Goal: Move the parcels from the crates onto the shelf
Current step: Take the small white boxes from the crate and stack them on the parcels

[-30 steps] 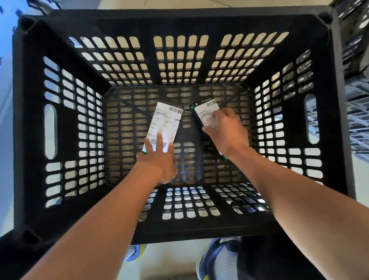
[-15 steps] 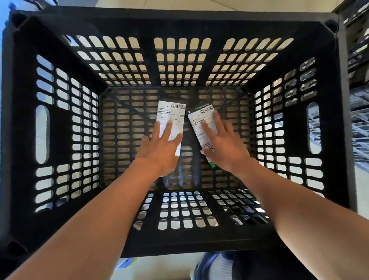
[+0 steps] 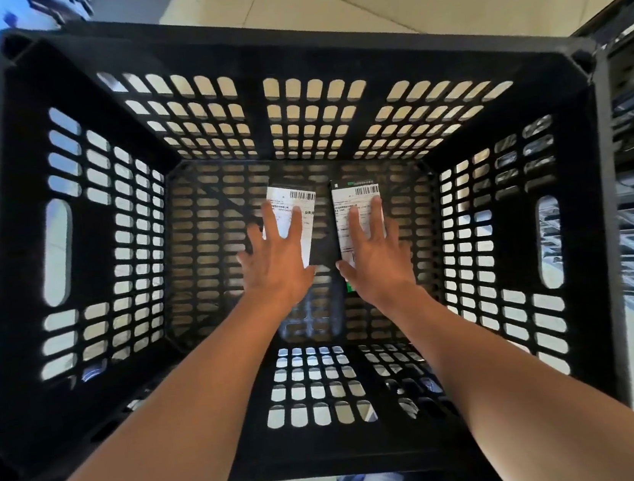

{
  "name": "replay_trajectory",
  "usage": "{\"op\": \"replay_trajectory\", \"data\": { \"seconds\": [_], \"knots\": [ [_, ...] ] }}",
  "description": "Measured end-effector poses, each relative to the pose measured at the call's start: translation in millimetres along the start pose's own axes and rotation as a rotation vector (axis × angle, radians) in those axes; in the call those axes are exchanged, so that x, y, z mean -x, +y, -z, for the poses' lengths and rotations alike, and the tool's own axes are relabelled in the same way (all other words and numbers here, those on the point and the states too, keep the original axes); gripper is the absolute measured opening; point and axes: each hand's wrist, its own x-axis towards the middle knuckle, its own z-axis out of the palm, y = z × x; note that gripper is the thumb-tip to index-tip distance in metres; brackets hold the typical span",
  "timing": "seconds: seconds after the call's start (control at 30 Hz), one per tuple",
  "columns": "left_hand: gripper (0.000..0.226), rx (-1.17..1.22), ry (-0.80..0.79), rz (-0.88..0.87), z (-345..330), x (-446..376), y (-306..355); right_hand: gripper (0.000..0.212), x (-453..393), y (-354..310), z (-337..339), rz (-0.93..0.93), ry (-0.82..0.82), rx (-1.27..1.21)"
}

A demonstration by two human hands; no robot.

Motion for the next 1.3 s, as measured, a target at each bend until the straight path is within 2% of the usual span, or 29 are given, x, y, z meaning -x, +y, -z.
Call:
{"op": "replay_trajectory", "data": {
  "seconds": [0.1,0.27,0.6,0.93,1.3],
  "knots": [
    [0.105,-0.040,0.006,0.001,-3.4,0.3,1.5,0.093,-0.9,0.5,-2.9,-0.008,-0.012,0.016],
    [0.105,0.018,-0.006,0.013,-1.6,0.8,1.2,0.110,-2.2,3.4,-0.8,-0.001,-0.075,-0.052],
    [0.094,0.121,-0.021,0.042,29.0,21.3,-11.5,0.105,4.4,10.3,22.6,0.029,-0.129,-0.171],
    [0.084,0.138,0.126,0.097,106.9,92.8,-17.0,0.085,55.5,-15.0,95.5,0.159,0.074,-0.280],
    [0.075,0.165,0.354,0.129,192.1,217.8,-38.0,0.078,156.2,-70.5,175.5,0.357,0.256,-0.217]
  ]
}}
